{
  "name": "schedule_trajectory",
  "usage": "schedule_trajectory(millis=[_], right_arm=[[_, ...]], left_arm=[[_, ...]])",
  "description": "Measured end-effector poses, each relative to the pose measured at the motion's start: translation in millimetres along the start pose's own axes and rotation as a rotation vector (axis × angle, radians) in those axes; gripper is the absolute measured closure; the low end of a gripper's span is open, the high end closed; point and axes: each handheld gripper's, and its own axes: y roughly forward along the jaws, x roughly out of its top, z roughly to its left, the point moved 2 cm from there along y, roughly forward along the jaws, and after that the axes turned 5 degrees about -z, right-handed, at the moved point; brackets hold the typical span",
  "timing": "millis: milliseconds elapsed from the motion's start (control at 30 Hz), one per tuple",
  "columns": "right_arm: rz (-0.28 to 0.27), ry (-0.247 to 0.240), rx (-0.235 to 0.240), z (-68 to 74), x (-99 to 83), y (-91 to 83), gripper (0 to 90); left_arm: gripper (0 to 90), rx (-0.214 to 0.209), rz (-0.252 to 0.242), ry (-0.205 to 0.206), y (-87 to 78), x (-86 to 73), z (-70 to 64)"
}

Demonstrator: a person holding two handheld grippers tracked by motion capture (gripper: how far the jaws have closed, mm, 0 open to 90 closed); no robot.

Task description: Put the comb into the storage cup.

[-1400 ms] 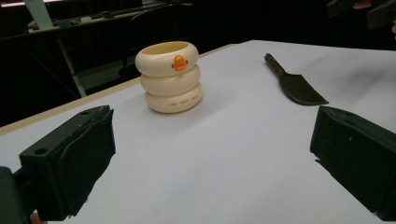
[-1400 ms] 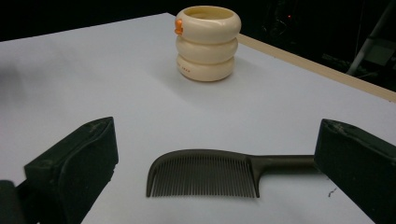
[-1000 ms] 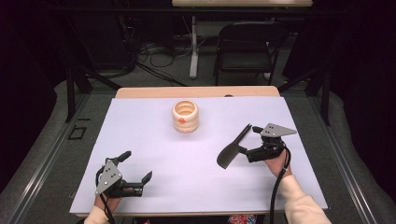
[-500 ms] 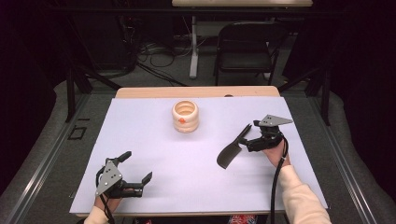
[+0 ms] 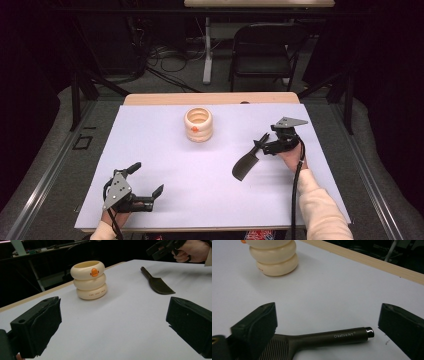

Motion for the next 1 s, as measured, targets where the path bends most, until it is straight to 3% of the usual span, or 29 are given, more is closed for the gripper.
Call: schedule_trajectory(millis=[267, 300, 333, 533, 633, 800, 1000], right_arm=[[0.032, -0.005, -0.023, -8.3, -2.6, 9.3, 15.3], [0.028, 0.0, -0.042, -11.5, -1.2, 10.6, 24.4], [0.028, 0.0, -0.042, -11.5, -1.2, 10.6, 24.4], [0.047, 0.013, -0.092, -20.3, -2.1, 15.4, 52.7], [0.056, 0.006, -0.1, -21.2, -3.1, 17.8, 61.9], [0.07, -0.027, -0.11, -21.1, -4.1, 21.5, 76.5], [0.12, -0.078, -0.135, -20.2, -6.1, 28.9, 85.9]], left_arm=[[0.0, -0.002, 0.007, -0.003, 0.6, -0.6, -0.2], [0.0, -0.003, 0.009, -0.003, 0.7, -0.7, -0.3], [0.0, -0.003, 0.01, -0.004, 0.9, -0.8, -0.4], [0.1, -0.005, 0.015, -0.001, 0.9, -1.0, -0.2], [0.1, -0.006, 0.019, 0.002, 1.2, -1.0, -0.5], [0.1, -0.008, 0.018, 0.001, 1.4, -1.0, -0.7], [0.1, -0.01, 0.02, -0.001, 1.7, -1.1, -1.3]])
